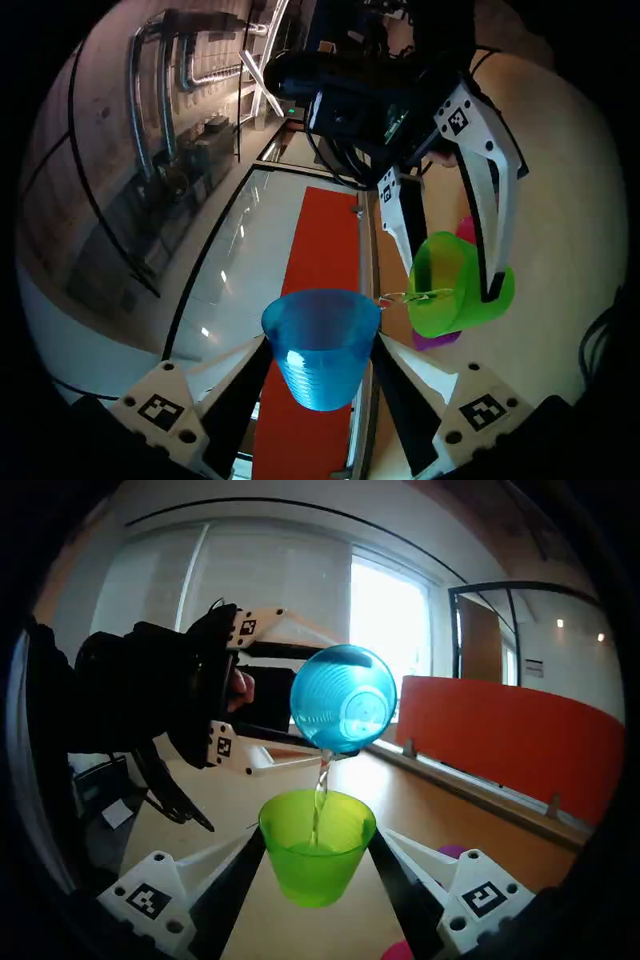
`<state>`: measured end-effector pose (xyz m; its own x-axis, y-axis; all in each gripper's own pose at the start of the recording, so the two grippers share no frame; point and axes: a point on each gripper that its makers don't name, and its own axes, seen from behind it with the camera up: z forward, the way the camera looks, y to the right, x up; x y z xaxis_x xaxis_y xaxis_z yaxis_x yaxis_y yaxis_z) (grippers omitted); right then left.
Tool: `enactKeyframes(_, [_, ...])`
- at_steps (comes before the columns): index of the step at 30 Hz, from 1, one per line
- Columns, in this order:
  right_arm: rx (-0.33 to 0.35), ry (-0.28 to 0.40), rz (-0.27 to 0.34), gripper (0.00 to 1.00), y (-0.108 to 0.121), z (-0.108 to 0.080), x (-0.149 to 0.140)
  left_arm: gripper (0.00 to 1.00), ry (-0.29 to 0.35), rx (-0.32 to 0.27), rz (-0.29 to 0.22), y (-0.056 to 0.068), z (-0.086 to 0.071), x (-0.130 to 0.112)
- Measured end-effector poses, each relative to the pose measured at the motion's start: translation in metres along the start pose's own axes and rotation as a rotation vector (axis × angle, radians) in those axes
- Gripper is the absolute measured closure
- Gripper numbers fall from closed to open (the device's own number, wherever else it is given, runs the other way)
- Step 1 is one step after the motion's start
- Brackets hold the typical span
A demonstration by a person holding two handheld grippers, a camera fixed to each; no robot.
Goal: Pour water
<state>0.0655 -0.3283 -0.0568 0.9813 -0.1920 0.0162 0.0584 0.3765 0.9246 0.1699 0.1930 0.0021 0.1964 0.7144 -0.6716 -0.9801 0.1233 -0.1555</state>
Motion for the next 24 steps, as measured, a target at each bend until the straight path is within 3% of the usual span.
enactKeyframes(24, [0.0,0.004,-0.005,0.09,-0.0011,0.0006,0.0024,0.18,0.001,0.024,0.1,-0.005,-0.0001,0.0027])
